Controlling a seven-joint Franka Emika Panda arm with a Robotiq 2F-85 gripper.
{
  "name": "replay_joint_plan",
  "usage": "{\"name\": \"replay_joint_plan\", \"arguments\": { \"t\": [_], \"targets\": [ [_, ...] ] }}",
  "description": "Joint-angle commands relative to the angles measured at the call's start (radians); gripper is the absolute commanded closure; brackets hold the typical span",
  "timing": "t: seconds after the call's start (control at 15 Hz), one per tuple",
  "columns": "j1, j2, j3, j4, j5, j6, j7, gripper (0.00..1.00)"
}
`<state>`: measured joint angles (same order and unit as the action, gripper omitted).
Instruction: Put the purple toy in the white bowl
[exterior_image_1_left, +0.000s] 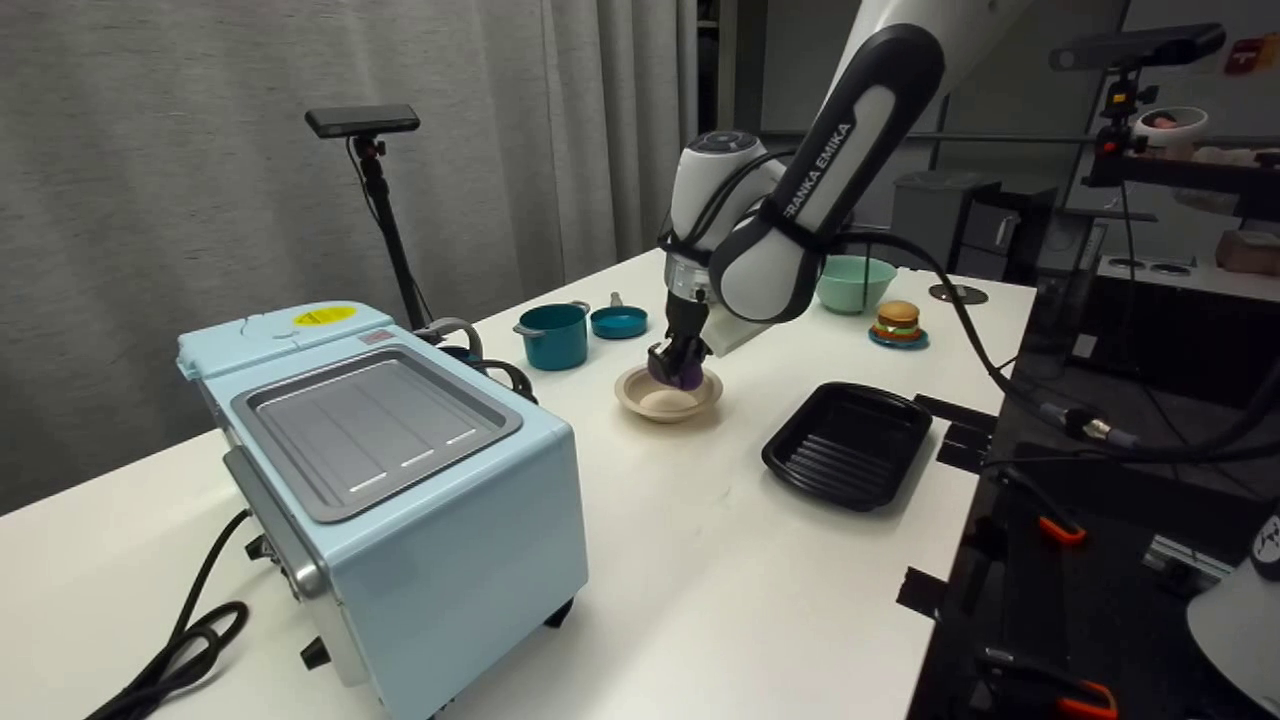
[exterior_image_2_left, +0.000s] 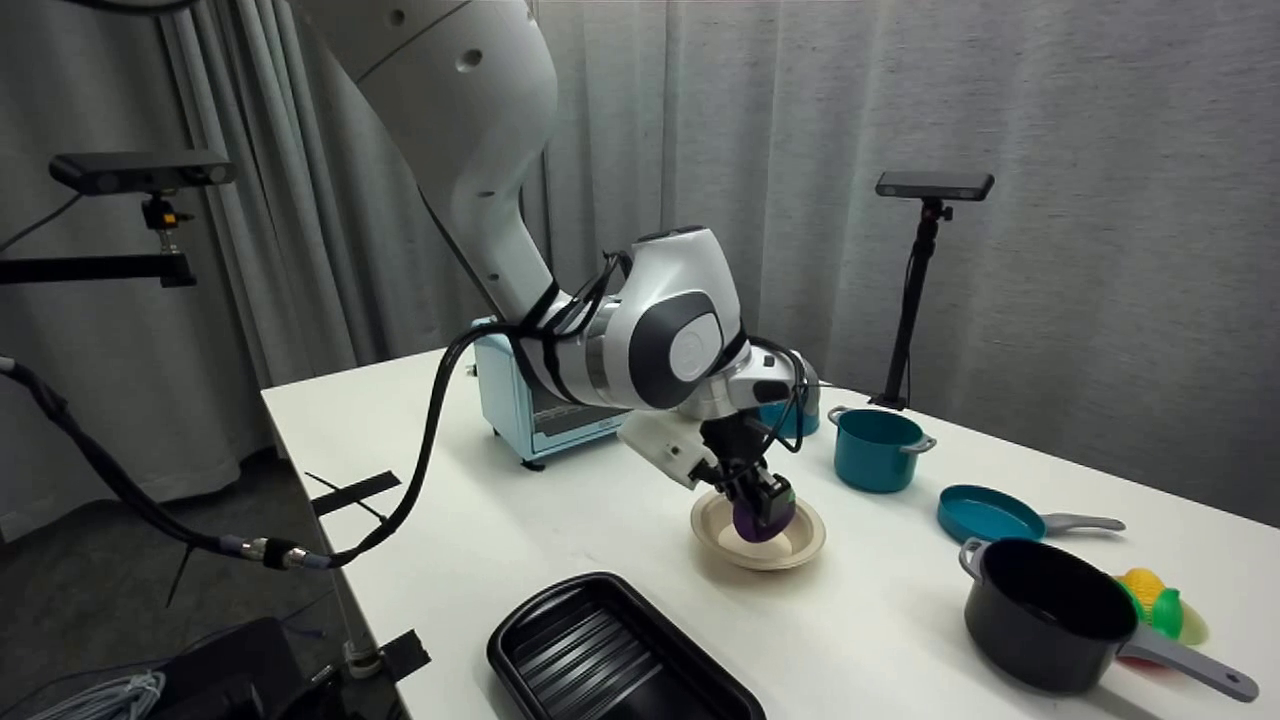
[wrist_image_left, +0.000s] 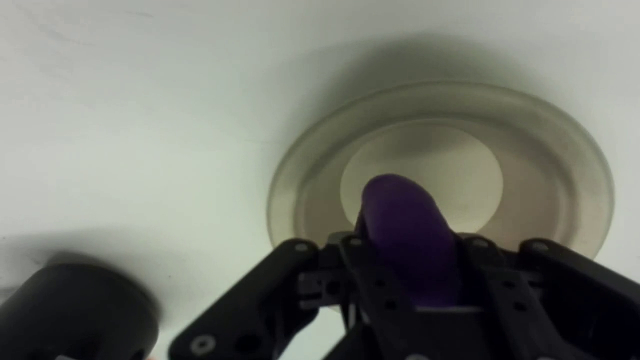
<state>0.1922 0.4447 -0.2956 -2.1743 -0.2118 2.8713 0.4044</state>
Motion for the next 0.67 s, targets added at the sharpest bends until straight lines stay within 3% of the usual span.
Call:
{"name": "replay_joint_plan", "arguments": {
  "t": [0.0,0.07,0.53,0.6],
  "targets": [
    [0.062,0.072,-0.067,0.044,-0.035,0.026,0.071,0.7],
    [0.076,0.081,-0.077,0.049,-0.034,0.024,0.079,0.51],
    [0.124,0.083,-0.114,0.069,-0.017,0.017,0.106,0.0],
    [0.127,0.074,-0.119,0.069,-0.018,0.019,0.109,0.0]
  ]
}}
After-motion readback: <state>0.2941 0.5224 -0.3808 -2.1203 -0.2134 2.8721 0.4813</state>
